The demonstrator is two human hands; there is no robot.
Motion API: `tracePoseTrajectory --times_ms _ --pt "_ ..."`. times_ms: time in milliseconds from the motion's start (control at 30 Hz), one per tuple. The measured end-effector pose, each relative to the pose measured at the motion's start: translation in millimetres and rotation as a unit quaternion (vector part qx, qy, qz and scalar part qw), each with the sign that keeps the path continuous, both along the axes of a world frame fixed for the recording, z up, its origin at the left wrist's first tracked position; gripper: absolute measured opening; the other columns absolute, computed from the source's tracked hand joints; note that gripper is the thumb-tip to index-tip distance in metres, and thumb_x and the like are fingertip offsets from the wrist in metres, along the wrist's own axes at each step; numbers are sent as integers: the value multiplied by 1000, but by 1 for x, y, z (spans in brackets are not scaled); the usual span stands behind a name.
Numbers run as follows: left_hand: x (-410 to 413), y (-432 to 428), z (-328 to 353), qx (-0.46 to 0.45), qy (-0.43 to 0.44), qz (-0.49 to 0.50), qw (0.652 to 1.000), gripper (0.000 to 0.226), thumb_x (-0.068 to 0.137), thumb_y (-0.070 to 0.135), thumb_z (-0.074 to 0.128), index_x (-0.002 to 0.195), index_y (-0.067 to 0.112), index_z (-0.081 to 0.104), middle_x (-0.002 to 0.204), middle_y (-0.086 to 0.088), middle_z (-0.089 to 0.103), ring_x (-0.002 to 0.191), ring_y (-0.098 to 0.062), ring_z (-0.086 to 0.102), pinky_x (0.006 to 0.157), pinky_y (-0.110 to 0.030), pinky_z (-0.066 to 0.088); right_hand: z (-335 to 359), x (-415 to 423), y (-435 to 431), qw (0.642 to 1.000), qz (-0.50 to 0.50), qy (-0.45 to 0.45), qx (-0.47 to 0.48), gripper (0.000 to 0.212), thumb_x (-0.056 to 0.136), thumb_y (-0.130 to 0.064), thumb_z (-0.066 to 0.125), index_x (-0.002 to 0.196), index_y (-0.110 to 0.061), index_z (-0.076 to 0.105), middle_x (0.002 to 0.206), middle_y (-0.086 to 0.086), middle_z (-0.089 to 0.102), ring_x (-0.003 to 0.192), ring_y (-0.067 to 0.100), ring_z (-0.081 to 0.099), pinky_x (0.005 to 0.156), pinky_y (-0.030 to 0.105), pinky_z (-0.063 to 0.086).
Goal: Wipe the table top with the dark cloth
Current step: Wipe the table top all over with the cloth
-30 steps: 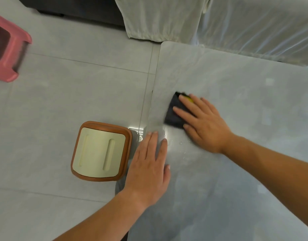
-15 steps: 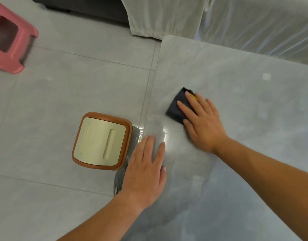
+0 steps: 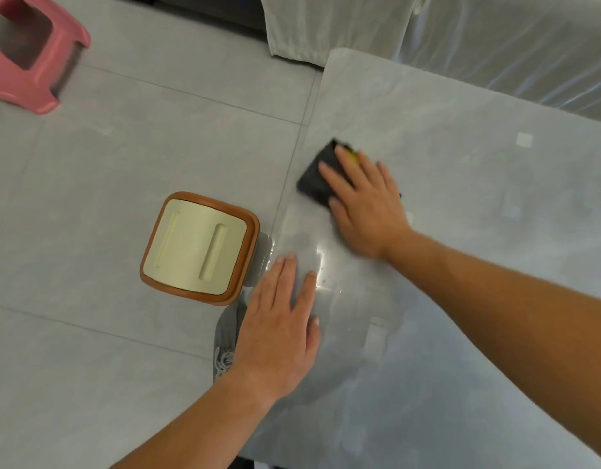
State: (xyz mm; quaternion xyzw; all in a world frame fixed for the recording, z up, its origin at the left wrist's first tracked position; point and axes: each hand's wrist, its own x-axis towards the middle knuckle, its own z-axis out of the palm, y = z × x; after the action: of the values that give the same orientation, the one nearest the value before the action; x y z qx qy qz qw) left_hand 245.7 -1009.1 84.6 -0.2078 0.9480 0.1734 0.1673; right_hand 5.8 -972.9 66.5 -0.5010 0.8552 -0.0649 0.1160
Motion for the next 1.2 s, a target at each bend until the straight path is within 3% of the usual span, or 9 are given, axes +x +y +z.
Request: tracePoseTrajectory --times_ms 67,133,367,567,767,833,900,1033,1200 --pt "0 2 0 -3 -1 5 1000 64 101 46 29 156 23 9 166 -12 -5 153 -28 -8 122 -48 16 0 0 -33 996 -84 -9 5 56 104 -41 27 158 -29 22 169 4 8 154 33 5 124 53 8" --pt "2 6 4 -7 -4 6 1000 63 101 46 32 156 23 11 166 -12 -3 153 -28 -8 122 -48 15 -1 17 -34 997 -73 10 6 56 104 -41 27 159 -29 20 169 4 7 154 33 3 124 53 8" --pt "21 21 19 -15 -16 -1 1000 60 98 45 41 152 22 27 163 -13 17 151 -30 10 120 -47 22 0 35 56 973 227 11 30 55 104 -42 34 157 -33 26 168 1 14 155 31 9 124 52 12" --pt "31 22 16 -29 -44 -20 998 58 98 47 30 151 23 28 162 -14 19 151 -33 13 119 -51 23 0 33 32 998 -66 -3 3 55 103 -39 32 156 -28 29 168 5 14 153 35 10 122 55 13" --pt "38 20 10 -27 -45 -29 998 58 97 45 39 149 22 33 161 -16 22 150 -32 16 119 -50 23 0 79 92 992 129 -5 12 54 103 -41 34 155 -31 30 167 3 20 154 34 13 123 53 13" --pt "41 21 10 -32 -43 -38 998 58 98 45 36 151 22 30 163 -16 18 152 -32 11 121 -50 18 -4 56 92 996 88 7 9 54 101 -41 34 155 -30 33 166 3 22 153 33 16 122 55 16" --pt "44 22 10 -35 -40 -46 998 58 99 44 34 152 22 27 164 -16 13 153 -32 4 122 -50 14 -3 31 84 999 -42 1 -8 57 99 -41 34 155 -28 34 166 5 22 152 35 18 120 57 19" --pt "49 25 11 -21 -28 -39 999 56 99 43 36 151 22 29 164 -15 13 153 -31 5 122 -52 16 0 42 76 981 -195 -13 -3 56 103 -39 31 158 -28 25 169 3 10 154 33 6 124 49 7" --pt "71 27 13 -5 -22 -31 999 53 96 40 44 144 19 41 159 -17 24 149 -33 18 118 -52 24 0 139 109 1000 -27 -1 -1 54 102 -38 40 154 -26 35 166 7 20 154 35 12 121 56 17"
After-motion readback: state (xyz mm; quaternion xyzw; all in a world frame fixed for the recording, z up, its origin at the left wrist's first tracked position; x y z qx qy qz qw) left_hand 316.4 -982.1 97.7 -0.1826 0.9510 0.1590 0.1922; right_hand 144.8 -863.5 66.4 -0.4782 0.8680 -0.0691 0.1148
